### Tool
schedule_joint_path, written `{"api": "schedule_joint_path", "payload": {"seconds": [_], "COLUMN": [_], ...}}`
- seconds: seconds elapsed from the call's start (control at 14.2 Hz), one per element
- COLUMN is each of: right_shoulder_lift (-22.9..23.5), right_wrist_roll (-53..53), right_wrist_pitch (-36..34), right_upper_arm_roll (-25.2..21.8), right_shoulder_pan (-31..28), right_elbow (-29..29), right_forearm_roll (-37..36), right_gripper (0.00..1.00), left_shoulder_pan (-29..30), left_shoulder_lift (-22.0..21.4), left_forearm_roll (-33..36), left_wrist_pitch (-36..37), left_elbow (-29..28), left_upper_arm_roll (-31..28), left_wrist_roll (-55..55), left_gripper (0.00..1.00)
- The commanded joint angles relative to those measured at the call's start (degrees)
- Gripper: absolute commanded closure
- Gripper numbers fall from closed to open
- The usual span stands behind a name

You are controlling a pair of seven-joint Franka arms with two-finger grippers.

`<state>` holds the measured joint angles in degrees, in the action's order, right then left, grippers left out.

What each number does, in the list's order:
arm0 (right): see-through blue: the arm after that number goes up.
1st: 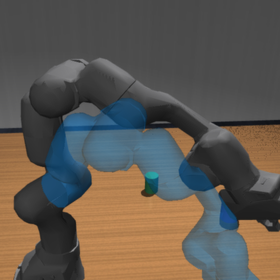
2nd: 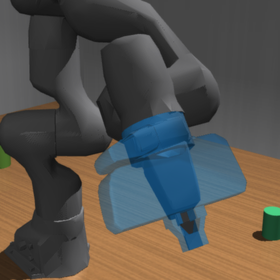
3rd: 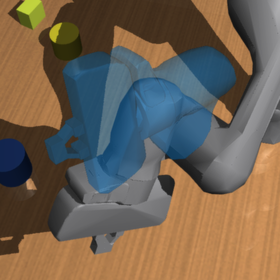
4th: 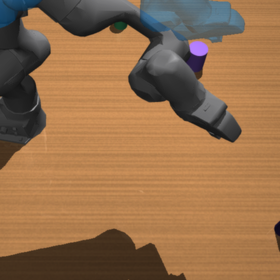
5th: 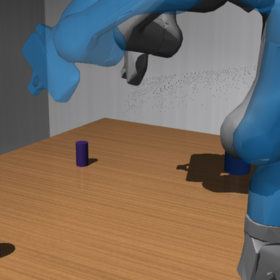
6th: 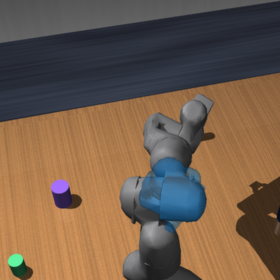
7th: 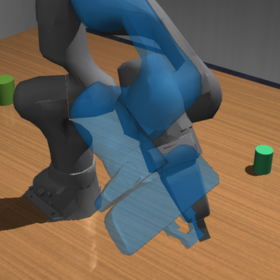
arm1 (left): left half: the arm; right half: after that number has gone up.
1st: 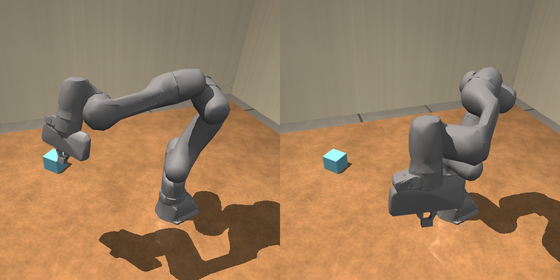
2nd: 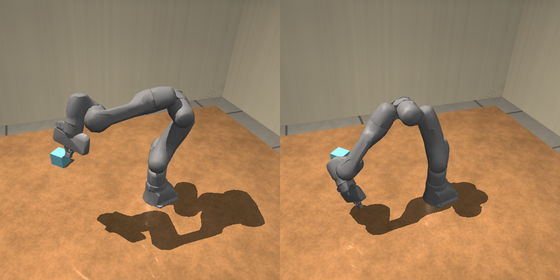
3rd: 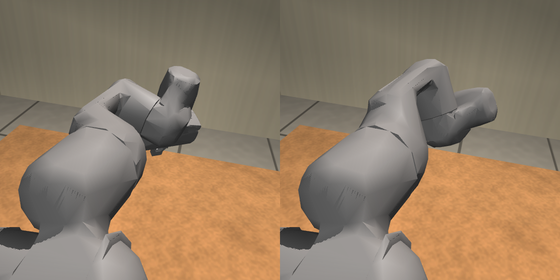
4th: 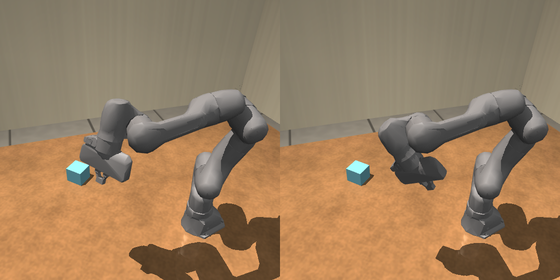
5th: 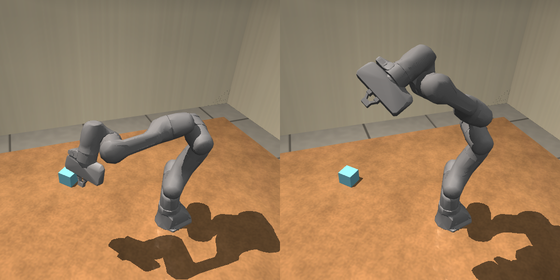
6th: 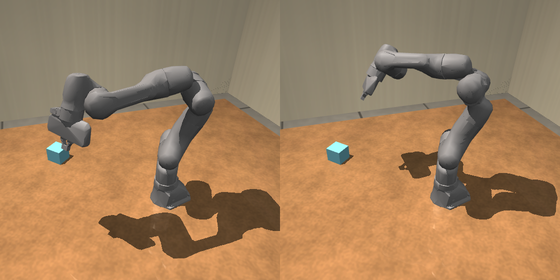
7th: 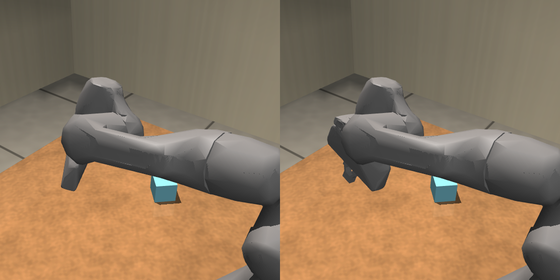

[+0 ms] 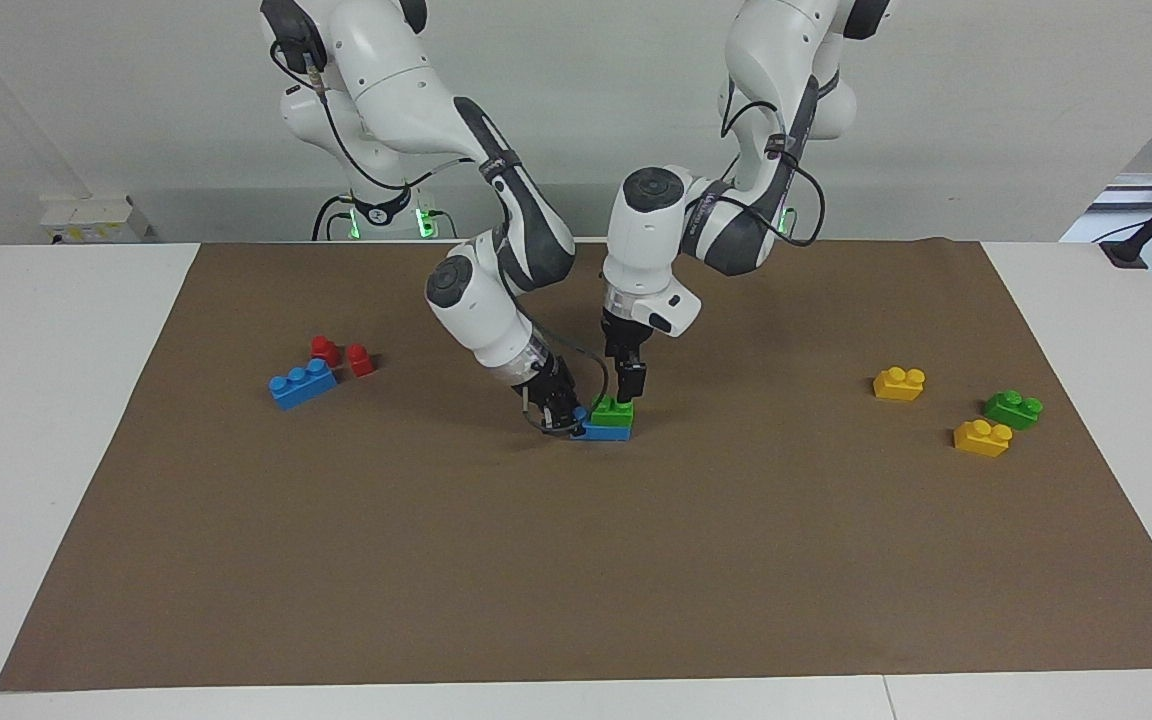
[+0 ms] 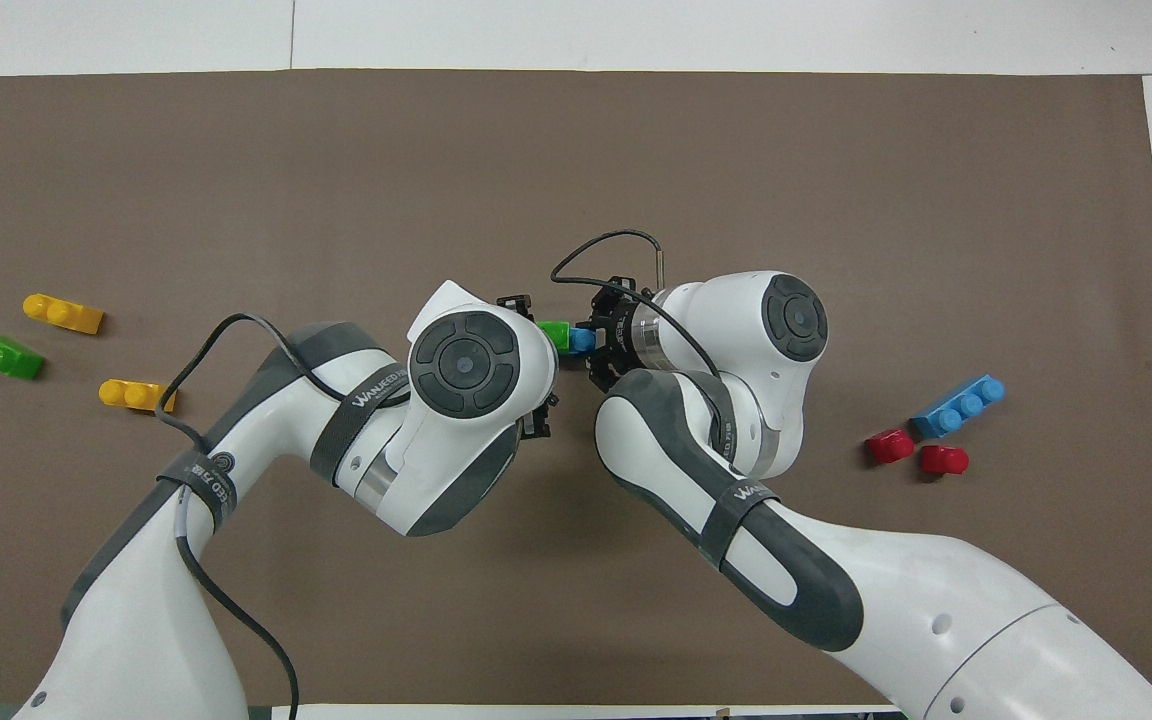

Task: Remove green block with left arm and hold with right
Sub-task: 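Grasp the green brick with the left gripper while the right gripper grasps the blue brick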

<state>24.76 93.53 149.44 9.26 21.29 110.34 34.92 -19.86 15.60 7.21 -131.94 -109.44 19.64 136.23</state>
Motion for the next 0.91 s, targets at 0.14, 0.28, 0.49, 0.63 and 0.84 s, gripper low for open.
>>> {"api": "schedule_joint_path", "payload": {"seconds": [0.14,0.28,0.49,0.63,0.84], "right_shoulder_lift": [-0.24,-0.15,-0.24,-0.24,-0.24], "right_wrist_roll": [0.6,0.69,0.86,0.95,1.04], "right_wrist_pitch": [1.55,1.55,1.55,1.55,1.55], "right_upper_arm_roll": [-0.03,-0.03,0.06,0.06,0.06], "right_shoulder_pan": [0.15,0.15,0.24,0.33,0.85], "right_elbow": [0.67,0.67,0.67,0.67,0.67], "right_forearm_roll": [1.2,1.2,1.29,1.29,1.38], "right_gripper": [1.0,1.0,1.0,1.0,1.0], "left_shoulder_pan": [-1.06,-1.14,-1.14,-1.14,-1.14], "left_shoulder_lift": [2.24,2.59,3.64,4.08,4.53], "left_forearm_roll": [1.4,1.84,4.39,4.66,5.97], "left_wrist_pitch": [-0.16,-0.43,-1.83,-2.44,-3.67], "left_elbow": [2.22,2.22,2.31,2.31,2.31], "left_upper_arm_roll": [-1.0,-1.0,-1.0,-1.0,-1.0], "left_wrist_roll": [2.01,2.28,3.95,3.95,3.95], "left_gripper": [0.0,0.0,0.0,0.0,0.01]}}
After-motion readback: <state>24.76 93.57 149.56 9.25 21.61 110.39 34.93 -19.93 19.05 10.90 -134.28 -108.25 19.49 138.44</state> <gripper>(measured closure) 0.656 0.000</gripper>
